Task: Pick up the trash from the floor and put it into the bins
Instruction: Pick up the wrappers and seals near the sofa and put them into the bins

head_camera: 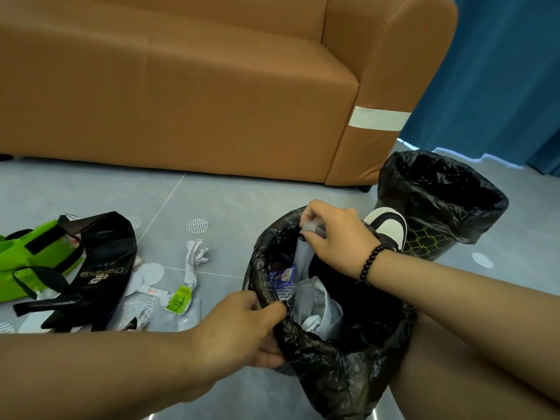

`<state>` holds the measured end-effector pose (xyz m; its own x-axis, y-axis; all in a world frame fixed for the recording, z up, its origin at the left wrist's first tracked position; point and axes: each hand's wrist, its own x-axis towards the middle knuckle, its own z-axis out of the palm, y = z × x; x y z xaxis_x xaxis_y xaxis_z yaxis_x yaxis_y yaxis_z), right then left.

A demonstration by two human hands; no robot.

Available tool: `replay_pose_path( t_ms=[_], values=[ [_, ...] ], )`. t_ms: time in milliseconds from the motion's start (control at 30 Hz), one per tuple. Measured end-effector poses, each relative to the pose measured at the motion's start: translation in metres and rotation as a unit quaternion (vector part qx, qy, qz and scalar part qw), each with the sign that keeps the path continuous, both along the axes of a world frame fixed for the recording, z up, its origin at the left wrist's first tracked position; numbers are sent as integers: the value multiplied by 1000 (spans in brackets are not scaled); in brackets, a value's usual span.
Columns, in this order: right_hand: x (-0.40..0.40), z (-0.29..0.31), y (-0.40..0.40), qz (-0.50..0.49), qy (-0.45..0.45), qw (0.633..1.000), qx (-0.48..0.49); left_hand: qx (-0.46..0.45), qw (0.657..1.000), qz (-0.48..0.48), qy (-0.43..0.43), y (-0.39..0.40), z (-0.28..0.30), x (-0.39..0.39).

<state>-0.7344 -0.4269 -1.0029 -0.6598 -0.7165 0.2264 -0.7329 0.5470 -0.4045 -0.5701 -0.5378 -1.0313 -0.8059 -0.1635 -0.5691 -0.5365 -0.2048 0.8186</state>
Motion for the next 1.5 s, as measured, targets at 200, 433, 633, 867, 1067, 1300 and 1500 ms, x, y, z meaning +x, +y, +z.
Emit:
replay_pose_path(
  t_ms=[200, 433, 633, 867, 1067, 1300, 1500],
  values=[
    [4, 36, 8, -28, 38, 998, -44, -5, 1000, -2, 2, -4, 0, 3],
    [35, 28, 8, 127, -85, 980, 127, -29, 1000, -6, 5, -8, -1, 1],
    [37, -19, 5, 215, -67, 955, 195, -38, 999, -11, 8, -11, -2, -2],
    [38, -37, -7, 154, 18, 946, 285, -32, 999, -35, 9, -11, 3, -11],
    [29, -34, -2, 104, 44, 934, 339, -33, 997, -70, 9, -10, 10, -12],
    [30, 5, -2, 56, -11, 965, 255, -105, 985, -137, -17, -18, 30, 16],
    [71, 56, -31, 42, 26, 998, 44, -146, 986, -74, -25, -59, 36, 48]
  ],
)
